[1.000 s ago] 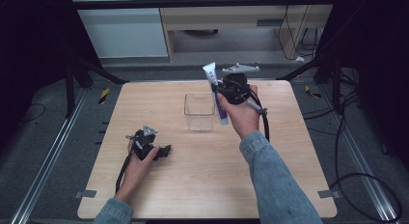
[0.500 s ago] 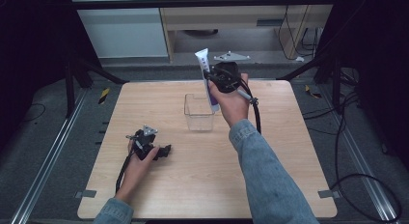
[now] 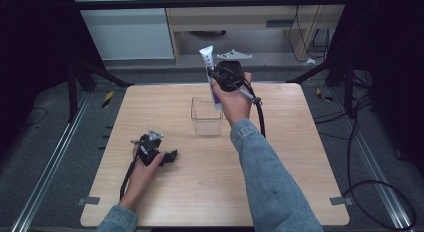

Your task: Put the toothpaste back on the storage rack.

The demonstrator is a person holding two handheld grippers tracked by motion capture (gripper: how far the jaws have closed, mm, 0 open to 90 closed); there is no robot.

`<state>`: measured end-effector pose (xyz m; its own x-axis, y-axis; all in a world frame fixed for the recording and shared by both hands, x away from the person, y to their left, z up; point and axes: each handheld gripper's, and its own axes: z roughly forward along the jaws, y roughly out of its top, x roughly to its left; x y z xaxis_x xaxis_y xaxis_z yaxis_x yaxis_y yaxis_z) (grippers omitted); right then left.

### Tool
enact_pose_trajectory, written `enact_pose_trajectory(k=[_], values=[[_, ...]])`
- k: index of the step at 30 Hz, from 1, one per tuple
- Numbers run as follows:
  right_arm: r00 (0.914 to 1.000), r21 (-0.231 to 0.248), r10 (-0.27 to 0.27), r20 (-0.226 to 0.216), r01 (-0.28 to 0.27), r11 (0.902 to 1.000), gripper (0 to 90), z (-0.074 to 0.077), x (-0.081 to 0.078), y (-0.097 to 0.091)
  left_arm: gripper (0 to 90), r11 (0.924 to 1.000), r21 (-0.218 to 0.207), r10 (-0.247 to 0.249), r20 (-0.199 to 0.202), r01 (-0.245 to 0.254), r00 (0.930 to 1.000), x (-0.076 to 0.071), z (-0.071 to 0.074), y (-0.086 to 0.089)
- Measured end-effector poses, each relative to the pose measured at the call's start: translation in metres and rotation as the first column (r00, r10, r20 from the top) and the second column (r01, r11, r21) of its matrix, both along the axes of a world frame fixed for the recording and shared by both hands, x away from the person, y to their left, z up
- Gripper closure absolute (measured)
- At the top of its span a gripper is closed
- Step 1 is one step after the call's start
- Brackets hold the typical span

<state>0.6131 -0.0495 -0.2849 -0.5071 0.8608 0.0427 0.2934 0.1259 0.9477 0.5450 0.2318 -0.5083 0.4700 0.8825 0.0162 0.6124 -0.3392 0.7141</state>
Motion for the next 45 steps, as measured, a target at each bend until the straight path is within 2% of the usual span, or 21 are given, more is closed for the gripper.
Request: enact_pose_trajectory(k=[11,23,27,32,34,45], values=[[0.9994,0.022,0.014,0.031,-0.014,0.9997,79.4,-0.001,0.003,0.013,0.0,1.0,0.0,0.0,0.0,0.0,1.0,0.0,0.0,0.0],[0.9983,0.024,0.022,0.054,-0.023,0.9995,79.4,-0.013,0.003,0.028,0.0,1.0,0.0,0.0,0.0,0.0,1.0,0.0,0.0,0.0],[0.9975,0.012,0.015,0.069,-0.016,0.9998,79.3,-0.021,0.002,0.035,0.0,1.0,-0.001,0.002,0.001,-0.002,1.0,-0.001,0.0,0.0],[0.9978,0.016,0.024,0.062,-0.025,0.9996,79.4,-0.029,0.002,0.04,0.0,1.0,0.0,-0.003,0.0,0.003,1.0,-0.001,0.0,0.001],[0.9981,0.034,0.023,0.058,-0.025,0.9991,79.3,-0.032,0.003,0.04,0.0,1.0,0.0,-0.004,0.0,0.004,1.0,-0.001,0.0,0.001],[0.9981,0.02,0.031,0.053,-0.032,0.9993,79.3,-0.053,0.003,0.046,0.0,1.0,-0.001,-0.004,0.0,0.004,1.0,0.0,0.0,0.001]])
